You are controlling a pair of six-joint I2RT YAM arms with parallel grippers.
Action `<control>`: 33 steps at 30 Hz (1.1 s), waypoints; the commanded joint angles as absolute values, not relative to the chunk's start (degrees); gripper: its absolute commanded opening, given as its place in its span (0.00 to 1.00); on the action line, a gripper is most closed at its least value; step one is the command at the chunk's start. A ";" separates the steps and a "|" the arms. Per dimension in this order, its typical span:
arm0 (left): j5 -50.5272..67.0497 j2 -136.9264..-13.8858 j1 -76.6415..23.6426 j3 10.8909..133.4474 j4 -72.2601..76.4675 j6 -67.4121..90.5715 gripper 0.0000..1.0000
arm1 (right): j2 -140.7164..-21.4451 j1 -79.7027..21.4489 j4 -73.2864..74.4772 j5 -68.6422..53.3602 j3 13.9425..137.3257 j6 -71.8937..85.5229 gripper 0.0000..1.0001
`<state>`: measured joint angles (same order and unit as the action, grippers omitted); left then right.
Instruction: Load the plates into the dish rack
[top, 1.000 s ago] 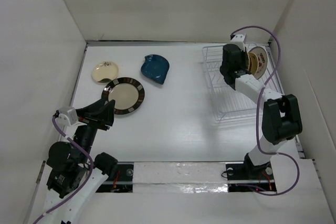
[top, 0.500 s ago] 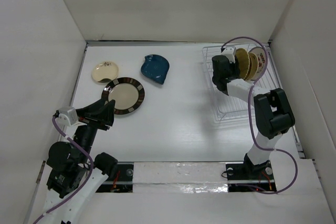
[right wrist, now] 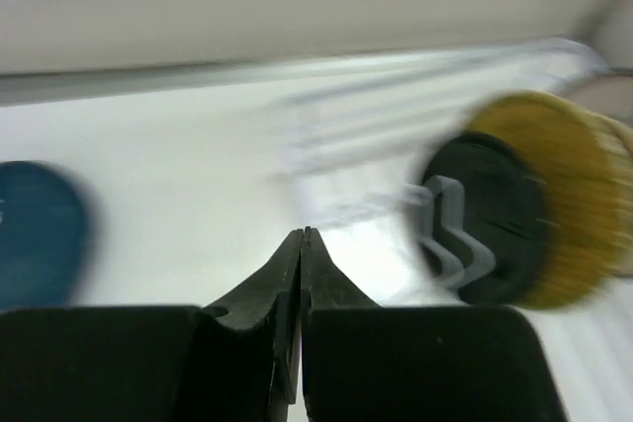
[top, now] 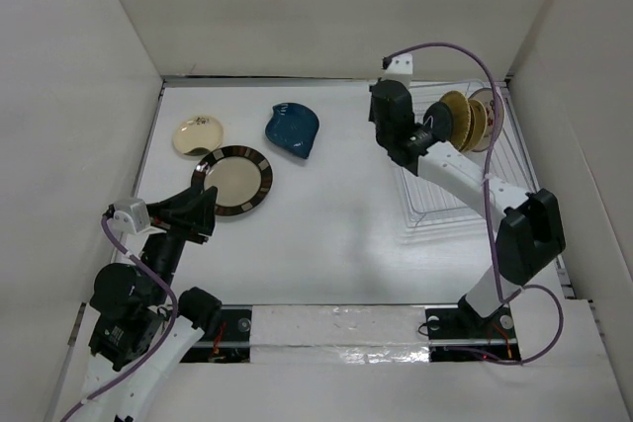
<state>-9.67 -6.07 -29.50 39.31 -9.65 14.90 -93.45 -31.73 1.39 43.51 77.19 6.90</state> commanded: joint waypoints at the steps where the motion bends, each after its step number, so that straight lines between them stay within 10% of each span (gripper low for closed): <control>1: -9.58 -7.29 -29.44 39.55 -7.12 14.50 0.35 | -96.49 -35.59 1.85 28.16 82.60 14.49 0.00; 7: -10.72 -7.47 -29.44 39.55 -7.56 14.59 0.11 | -113.88 -37.53 2.63 19.51 97.78 23.37 0.11; 12: -11.60 -7.38 -29.44 39.46 -7.65 14.77 0.00 | -126.80 -36.75 9.74 20.22 112.30 29.69 0.66; 14: -11.34 -7.56 -29.44 39.46 -7.56 14.85 0.01 | -132.00 -36.04 11.85 19.17 117.41 33.20 0.74; 25: -10.46 -6.59 -29.44 39.46 -7.38 14.50 0.30 | -144.66 -33.31 10.20 9.76 122.25 45.96 0.72; 33: -11.42 -6.24 -29.44 39.38 -7.47 14.41 0.34 | -148.88 -30.85 3.34 -1.82 120.50 55.36 0.41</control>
